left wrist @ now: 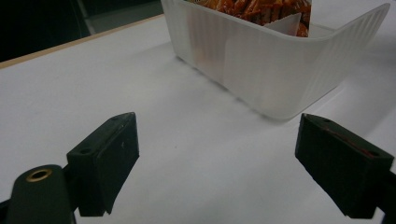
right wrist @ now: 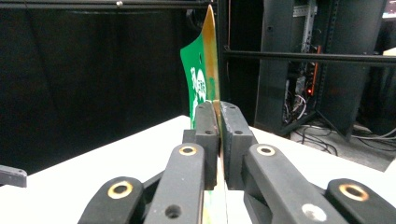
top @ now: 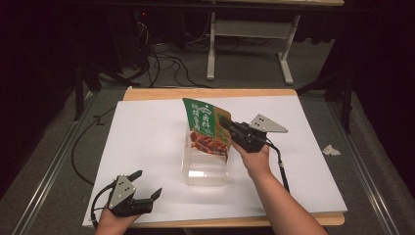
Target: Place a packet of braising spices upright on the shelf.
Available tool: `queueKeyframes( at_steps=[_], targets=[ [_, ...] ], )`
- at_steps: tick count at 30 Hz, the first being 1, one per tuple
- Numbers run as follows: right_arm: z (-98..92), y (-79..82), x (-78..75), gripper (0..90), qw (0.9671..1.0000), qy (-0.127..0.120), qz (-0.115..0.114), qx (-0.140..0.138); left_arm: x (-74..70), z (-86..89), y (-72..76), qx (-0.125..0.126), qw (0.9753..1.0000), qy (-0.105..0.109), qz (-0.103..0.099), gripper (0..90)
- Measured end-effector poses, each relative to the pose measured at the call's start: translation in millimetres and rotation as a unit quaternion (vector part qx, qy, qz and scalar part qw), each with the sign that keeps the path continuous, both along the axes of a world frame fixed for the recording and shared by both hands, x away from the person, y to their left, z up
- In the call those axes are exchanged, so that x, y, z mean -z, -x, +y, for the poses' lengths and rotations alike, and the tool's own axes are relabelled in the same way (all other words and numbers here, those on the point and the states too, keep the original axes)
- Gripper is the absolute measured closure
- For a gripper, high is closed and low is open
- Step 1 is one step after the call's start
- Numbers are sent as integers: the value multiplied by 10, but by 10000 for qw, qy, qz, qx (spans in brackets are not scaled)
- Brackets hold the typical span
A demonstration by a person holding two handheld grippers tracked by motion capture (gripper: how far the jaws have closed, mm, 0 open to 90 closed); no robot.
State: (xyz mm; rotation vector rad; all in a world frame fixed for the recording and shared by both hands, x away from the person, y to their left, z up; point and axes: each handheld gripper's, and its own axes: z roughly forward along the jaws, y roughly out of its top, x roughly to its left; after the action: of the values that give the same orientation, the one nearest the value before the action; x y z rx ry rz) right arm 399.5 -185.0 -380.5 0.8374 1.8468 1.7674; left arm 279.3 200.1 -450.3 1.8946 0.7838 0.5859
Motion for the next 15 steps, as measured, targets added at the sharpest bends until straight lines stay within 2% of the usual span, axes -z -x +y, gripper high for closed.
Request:
queueKeyframes(
  at_steps=[3,7,12,15],
  targets=[
    [3,-3,-13,806,10000,68,27,-10,0,3,1,3,10000,2,2,142],
    [24,7,-32,644,9997,219,108,3,4,3,-3,8,10000,-12,12,142],
    [24,38,-46,495,9988,467,108,34,10,3,-5,12,10000,-19,22,142],
    [3,43,-57,337,9986,455,261,60,12,3,-7,17,10000,-23,32,142]
  ],
)
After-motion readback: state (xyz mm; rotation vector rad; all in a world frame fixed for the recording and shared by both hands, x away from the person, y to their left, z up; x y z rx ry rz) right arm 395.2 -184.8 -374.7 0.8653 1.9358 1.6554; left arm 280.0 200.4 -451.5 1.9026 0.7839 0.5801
